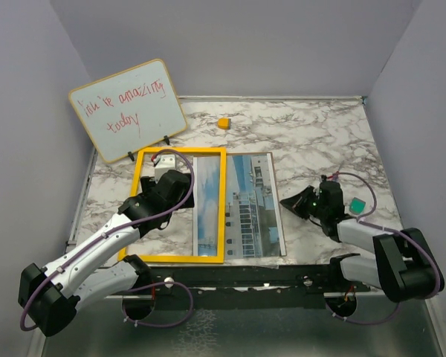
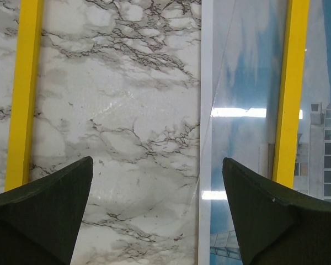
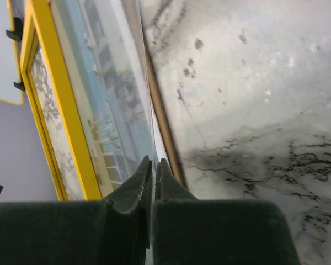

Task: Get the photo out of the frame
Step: Remove the photo frame item from the photo frame.

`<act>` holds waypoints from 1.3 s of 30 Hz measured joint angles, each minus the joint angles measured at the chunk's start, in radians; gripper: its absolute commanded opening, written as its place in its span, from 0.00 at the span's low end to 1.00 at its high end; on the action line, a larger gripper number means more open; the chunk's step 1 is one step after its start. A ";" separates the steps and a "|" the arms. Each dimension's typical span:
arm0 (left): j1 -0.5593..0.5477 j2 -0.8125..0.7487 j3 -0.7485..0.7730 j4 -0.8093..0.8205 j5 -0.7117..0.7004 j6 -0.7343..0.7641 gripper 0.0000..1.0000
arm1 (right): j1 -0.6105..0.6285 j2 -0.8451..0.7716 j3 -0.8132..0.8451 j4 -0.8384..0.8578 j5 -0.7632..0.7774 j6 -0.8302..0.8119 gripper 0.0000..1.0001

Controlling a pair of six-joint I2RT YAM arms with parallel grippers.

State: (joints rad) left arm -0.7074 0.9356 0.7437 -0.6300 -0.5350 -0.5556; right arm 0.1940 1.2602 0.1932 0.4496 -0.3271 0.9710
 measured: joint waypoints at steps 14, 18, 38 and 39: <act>0.000 0.044 -0.013 0.097 0.172 0.011 0.99 | -0.005 -0.017 0.111 -0.112 -0.175 -0.119 0.01; -0.001 0.093 -0.060 0.208 0.291 -0.034 0.99 | -0.005 0.048 0.113 -0.057 -0.236 -0.082 0.02; -0.111 0.393 -0.067 0.428 0.387 -0.151 0.77 | 0.246 0.459 0.416 0.025 -0.268 -0.021 0.01; -0.111 0.400 -0.067 0.427 0.384 -0.154 0.74 | 0.253 0.468 0.425 0.024 -0.268 -0.021 0.01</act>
State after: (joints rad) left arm -0.8188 1.3357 0.6769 -0.2028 -0.1513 -0.7101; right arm 0.4469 1.7287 0.6182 0.4740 -0.5953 0.9504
